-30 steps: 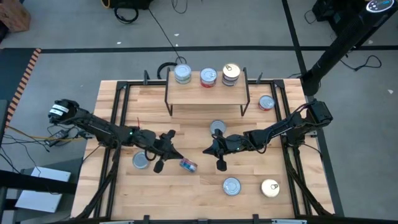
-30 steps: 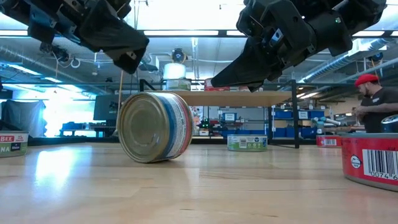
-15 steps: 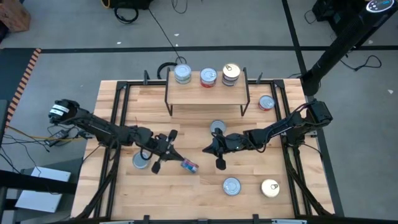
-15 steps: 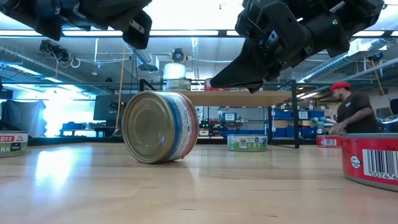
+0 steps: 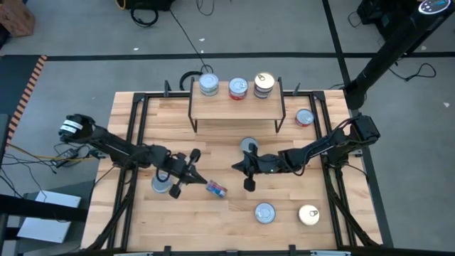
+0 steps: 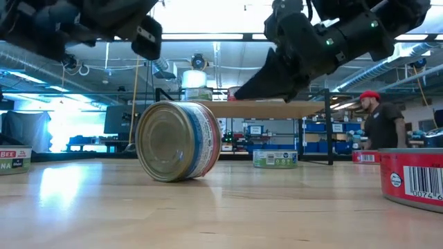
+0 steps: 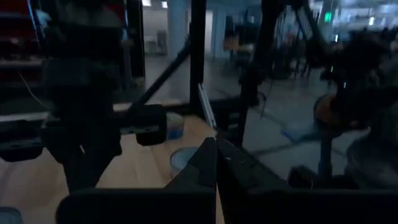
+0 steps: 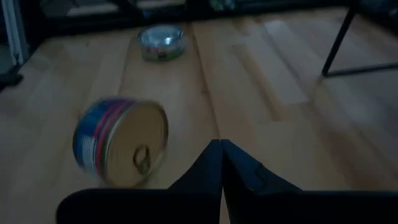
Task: Stack canned seafood by type on shelf
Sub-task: Put the blue and pink tuna can on the shelf aligned with the blue and pink tuna cans
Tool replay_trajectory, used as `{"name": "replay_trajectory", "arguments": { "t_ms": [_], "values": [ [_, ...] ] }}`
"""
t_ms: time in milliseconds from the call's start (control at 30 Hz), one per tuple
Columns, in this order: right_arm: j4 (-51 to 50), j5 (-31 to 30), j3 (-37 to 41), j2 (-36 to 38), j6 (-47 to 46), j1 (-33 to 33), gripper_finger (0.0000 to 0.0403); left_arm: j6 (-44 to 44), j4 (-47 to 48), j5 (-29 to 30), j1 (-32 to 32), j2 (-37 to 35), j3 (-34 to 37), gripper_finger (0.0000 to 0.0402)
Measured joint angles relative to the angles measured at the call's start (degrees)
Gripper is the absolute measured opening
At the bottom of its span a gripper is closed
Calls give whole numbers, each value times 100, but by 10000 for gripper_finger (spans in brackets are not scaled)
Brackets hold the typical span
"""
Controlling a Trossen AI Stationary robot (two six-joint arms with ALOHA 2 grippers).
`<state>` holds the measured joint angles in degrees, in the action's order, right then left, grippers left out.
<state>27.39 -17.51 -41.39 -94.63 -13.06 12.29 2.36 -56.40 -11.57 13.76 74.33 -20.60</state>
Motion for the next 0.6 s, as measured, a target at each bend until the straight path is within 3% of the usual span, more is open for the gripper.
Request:
{"name": "replay_trajectory", "arguments": {
  "t_ms": [100,400,600],
  "values": [
    [152,-190,-7,0,2,39,16,115,-472,33,-35,23,294,3],
    [1013,-591,-23,0,305,245,23,99,-457,293,-104,16,820,3],
    [75,-1014,-596,0,177,398,37,93,-444,299,-107,-106,1199,3]
  ]
}}
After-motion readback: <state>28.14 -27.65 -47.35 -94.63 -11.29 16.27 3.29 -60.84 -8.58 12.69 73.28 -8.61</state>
